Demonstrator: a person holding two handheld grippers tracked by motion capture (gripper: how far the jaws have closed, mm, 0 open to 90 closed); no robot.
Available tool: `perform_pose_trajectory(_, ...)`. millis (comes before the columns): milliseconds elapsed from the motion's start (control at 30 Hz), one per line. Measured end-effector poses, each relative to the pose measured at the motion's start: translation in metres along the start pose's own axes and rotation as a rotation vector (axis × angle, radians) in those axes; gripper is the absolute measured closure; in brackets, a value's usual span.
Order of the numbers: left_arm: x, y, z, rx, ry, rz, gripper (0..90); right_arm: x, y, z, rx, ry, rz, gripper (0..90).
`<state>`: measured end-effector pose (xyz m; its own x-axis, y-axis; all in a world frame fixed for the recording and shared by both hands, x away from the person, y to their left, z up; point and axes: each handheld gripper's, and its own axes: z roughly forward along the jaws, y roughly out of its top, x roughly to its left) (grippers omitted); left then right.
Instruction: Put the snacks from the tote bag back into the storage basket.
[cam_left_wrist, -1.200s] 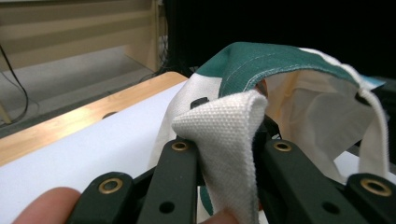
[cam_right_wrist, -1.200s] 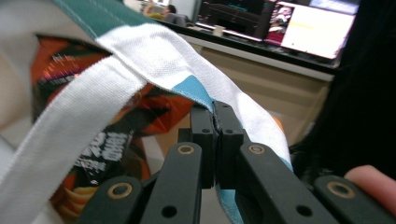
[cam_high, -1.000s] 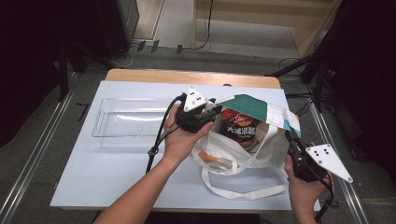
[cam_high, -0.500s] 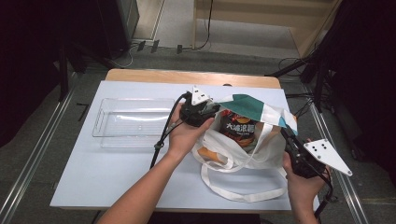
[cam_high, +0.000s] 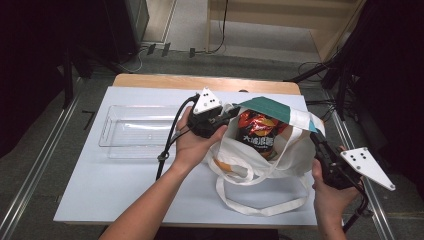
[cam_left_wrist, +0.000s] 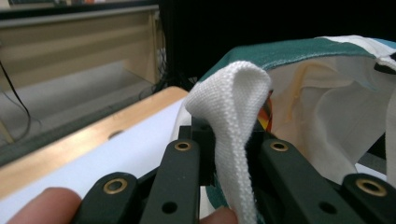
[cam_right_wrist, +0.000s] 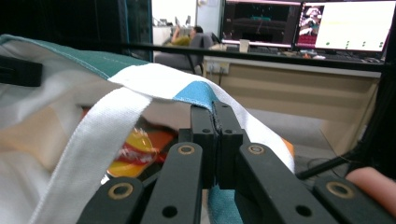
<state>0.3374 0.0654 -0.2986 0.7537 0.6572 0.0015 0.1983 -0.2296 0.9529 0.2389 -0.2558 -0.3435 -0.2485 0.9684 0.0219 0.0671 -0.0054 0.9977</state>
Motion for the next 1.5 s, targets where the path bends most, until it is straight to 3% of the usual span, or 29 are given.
perform_pose_trajectory(33,-0.001,0.006,-0.002,-0.019,0.048,0.018,80.8,0.001,0.007,-0.004,-0.021,0.007,-0.001,90.0)
perform_pose_trajectory(67,-0.001,0.006,-0.002,-0.019,0.048,0.018,80.3,0.001,0.007,-0.004,-0.021,0.007,-0.001,90.0)
perform_pose_trajectory(100,0.003,0.006,0.005,-0.025,0.099,0.026,79.6,0.004,0.012,-0.005,-0.026,0.017,-0.012,90.0)
perform_pose_trajectory(200,0.015,-0.002,0.028,0.009,0.145,0.021,76.4,0.008,0.011,-0.001,-0.002,0.013,-0.024,90.0)
perform_pose_trajectory(267,0.021,-0.006,0.036,0.023,0.142,0.013,74.0,0.009,0.009,0.002,0.011,0.017,-0.025,90.0)
perform_pose_trajectory(300,0.030,-0.015,0.052,0.043,0.128,-0.049,73.0,0.010,0.004,0.005,0.033,0.027,-0.017,90.0)
perform_pose_trajectory(333,0.030,-0.015,0.052,0.043,0.128,-0.049,72.6,0.010,0.004,0.005,0.033,0.027,-0.017,90.0)
perform_pose_trajectory(367,0.033,-0.023,0.065,0.076,0.123,-0.074,72.6,0.013,0.001,0.007,0.046,0.024,-0.033,90.0)
perform_pose_trajectory(433,0.035,-0.032,0.076,0.116,0.114,-0.074,71.7,0.012,-0.003,0.009,0.053,0.023,-0.034,90.0)
perform_pose_trajectory(567,0.044,-0.054,0.099,0.237,0.025,-0.200,70.7,0.008,-0.009,0.016,0.090,0.019,-0.027,90.0)
perform_pose_trajectory(633,0.045,-0.065,0.107,0.300,-0.015,-0.238,67.8,0.004,-0.011,0.020,0.106,0.019,-0.013,90.0)
perform_pose_trajectory(733,0.039,-0.074,0.108,0.315,-0.011,-0.218,66.4,-0.006,-0.014,0.026,0.133,0.002,0.012,90.0)
perform_pose_trajectory(867,0.038,-0.082,0.104,0.317,0.010,-0.216,65.5,-0.022,-0.024,0.034,0.172,-0.030,0.070,90.0)
perform_pose_trajectory(900,0.040,-0.085,0.104,0.317,0.005,-0.233,65.2,-0.026,-0.026,0.037,0.186,-0.037,0.081,90.0)
perform_pose_trajectory(967,0.042,-0.091,0.103,0.327,-0.009,-0.253,64.8,-0.034,-0.033,0.043,0.226,-0.044,0.109,90.0)
perform_pose_trajectory(1067,0.036,-0.096,0.104,0.341,-0.011,-0.243,66.6,-0.042,-0.046,0.053,0.290,-0.048,0.148,90.0)
perform_pose_trajectory(1200,0.034,-0.100,0.103,0.337,-0.024,-0.259,66.7,-0.044,-0.068,0.066,0.373,-0.023,0.163,89.9)
perform_pose_trajectory(1400,0.027,-0.110,0.104,0.371,0.004,-0.247,70.6,-0.042,-0.108,0.089,0.514,0.007,0.193,89.9)
perform_pose_trajectory(1500,0.024,-0.113,0.104,0.361,0.014,-0.253,70.9,-0.042,-0.117,0.096,0.542,0.004,0.190,89.8)
